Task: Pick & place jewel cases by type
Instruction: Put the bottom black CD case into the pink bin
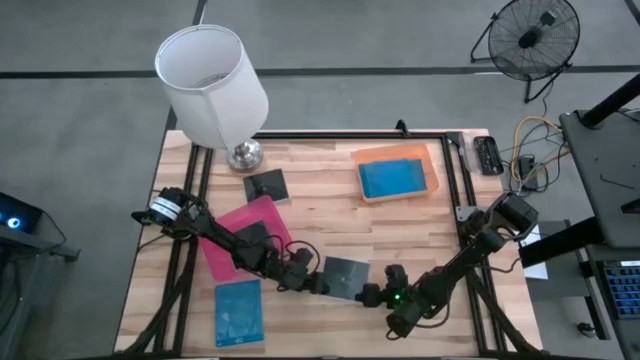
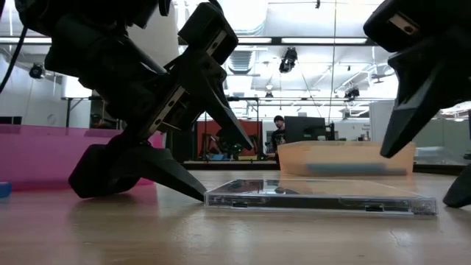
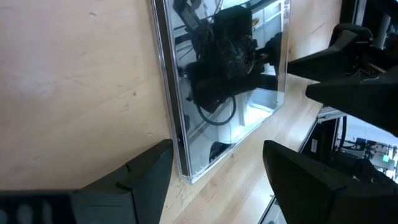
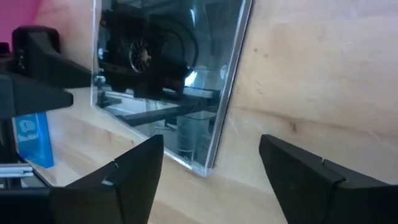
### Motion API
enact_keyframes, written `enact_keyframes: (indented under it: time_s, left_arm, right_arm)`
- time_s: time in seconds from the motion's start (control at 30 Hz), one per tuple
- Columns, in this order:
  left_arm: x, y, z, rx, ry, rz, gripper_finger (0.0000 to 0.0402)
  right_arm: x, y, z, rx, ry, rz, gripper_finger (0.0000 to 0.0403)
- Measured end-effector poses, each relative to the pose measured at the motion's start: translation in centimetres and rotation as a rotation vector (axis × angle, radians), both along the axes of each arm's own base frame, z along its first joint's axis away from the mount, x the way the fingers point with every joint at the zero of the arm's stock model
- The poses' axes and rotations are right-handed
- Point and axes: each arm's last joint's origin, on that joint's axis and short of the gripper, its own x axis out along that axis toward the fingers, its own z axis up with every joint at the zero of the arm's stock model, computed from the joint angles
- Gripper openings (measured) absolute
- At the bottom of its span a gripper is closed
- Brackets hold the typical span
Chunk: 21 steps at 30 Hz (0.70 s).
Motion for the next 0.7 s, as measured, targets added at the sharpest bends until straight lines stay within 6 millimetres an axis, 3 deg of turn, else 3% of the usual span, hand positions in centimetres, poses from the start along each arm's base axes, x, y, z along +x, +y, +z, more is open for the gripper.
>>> enact_keyframes:
  time_s: [0.7]
  left_arm:
    - [1.1,1.5,0.4,0.057,-0.001,0.086,0.0236]
  right_arm:
    - [0.8,-2.2,-0.6,-0.106,-0.009,-0.045,0.0242]
